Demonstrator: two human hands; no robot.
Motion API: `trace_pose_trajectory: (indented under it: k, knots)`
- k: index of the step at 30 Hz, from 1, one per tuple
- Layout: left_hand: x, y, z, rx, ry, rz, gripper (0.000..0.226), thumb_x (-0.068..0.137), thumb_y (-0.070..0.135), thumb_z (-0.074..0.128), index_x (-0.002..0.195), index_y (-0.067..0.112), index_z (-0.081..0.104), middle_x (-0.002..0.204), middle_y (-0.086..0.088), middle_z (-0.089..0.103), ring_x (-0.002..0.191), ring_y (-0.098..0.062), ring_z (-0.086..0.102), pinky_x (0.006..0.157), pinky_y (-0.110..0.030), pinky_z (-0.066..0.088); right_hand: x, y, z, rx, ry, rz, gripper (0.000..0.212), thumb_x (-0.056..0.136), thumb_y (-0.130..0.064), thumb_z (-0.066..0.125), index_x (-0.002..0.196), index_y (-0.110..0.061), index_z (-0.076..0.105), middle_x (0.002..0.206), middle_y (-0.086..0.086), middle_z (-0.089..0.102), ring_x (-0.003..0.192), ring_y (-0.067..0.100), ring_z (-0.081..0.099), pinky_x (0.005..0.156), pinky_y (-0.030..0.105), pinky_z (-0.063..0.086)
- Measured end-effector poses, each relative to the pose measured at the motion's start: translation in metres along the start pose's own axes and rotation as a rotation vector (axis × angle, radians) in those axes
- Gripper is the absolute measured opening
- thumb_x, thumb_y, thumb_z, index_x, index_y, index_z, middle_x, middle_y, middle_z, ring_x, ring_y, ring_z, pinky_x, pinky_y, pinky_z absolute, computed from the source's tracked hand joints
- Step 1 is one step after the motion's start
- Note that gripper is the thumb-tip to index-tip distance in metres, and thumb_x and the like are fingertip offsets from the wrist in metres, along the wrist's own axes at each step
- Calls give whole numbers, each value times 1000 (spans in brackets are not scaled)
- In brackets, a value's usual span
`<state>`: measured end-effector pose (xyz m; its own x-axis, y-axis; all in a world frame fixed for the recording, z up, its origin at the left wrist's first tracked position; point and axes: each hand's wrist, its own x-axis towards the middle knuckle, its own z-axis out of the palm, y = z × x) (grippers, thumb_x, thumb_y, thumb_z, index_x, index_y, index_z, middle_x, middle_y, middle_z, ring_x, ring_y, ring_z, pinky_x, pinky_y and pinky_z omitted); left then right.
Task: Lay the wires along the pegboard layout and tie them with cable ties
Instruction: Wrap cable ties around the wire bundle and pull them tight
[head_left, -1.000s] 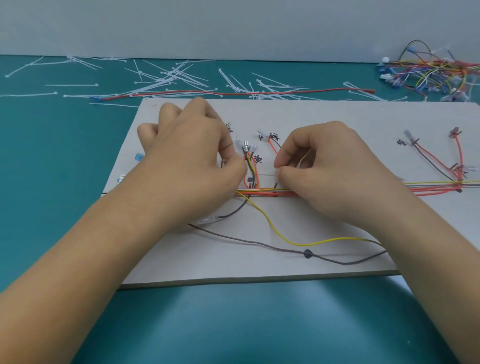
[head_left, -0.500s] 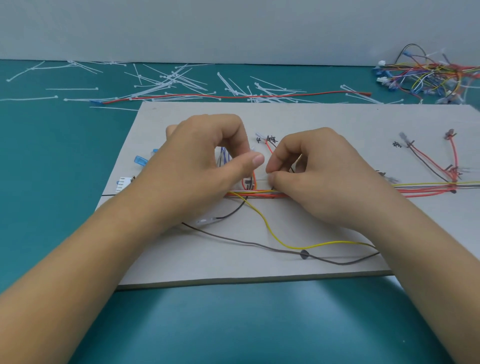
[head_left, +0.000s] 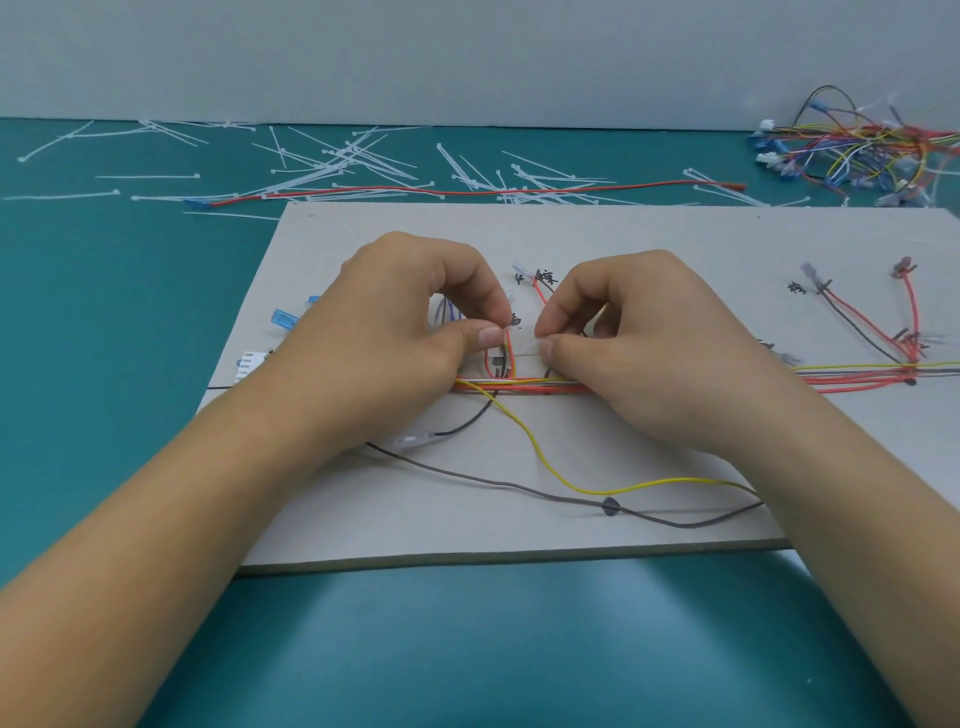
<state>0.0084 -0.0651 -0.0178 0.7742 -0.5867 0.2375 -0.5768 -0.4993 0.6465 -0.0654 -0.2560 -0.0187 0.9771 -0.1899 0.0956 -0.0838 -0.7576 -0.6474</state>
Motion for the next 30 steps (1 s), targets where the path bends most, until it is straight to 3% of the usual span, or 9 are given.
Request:
trace_pose_trajectory:
  k: [3,5,10,15,30]
  knots:
    - [0,1,0,-1,1,18,11,88,20,80,85,30,78,77,26,66,81,13,60,73,-3,39,1,1,0,16,15,-5,13,84,-18,73,76,-27,71,62,-31,61,53,-3,55,47,8,35]
    - [-2,2,1,9,8,32,10,88,19,81,86,29,79,76,28,63,80,12,60,71,-3,39,1,2,1,52,20,-5,13,85,-18,74,76,-27,71,62,-29,62,52,1,54,47,9,35]
    - [-5,3,1,71,14,50,14,90,23,78,89,36,77,85,27,58,100,-18,55,88,-35,38,1,2,5,127,25,-1,13,86,-18,76,76,-26,72,64,-20,66,56,4,58,51,14,41]
    - [-5,7,0,75,15,65,17,90,17,78,91,33,78,84,26,57,102,-24,56,95,-41,42,2,2,5,135,37,-21,14,87,-17,76,77,-27,72,65,-22,65,60,5,59,54,14,42]
    - [-4,3,2,83,51,105,15,89,17,79,91,31,79,76,30,54,88,-8,51,86,-34,35,2,3,4,141,30,-48,13,86,-18,77,78,-27,73,67,-18,66,61,6,60,59,23,47]
